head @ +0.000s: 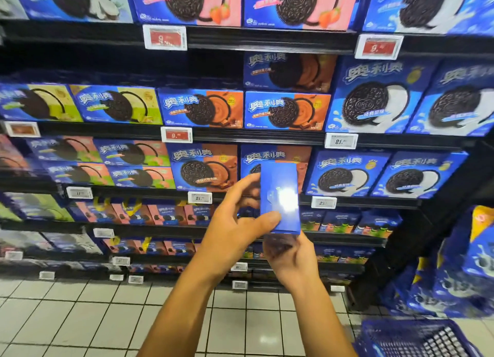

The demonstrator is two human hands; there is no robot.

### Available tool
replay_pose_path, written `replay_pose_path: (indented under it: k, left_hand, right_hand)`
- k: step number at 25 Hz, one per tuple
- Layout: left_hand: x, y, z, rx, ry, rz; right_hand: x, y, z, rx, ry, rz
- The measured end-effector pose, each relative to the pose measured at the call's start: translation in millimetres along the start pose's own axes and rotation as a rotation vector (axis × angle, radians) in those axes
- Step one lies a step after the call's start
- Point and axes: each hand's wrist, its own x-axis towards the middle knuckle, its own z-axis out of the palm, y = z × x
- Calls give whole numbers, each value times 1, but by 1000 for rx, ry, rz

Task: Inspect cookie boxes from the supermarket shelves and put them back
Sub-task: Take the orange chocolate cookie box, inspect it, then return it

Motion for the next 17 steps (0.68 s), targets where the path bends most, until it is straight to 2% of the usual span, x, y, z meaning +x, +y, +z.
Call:
replay_pose_path:
  k: [5, 17]
  left_hand:
    - [-5, -2, 10, 73, -48, 24]
    - [-7, -10, 17, 74, -36, 35]
  right_hand:
    - [4, 13, -12, 1, -102, -9]
    - [6, 4, -25, -27, -135, -3]
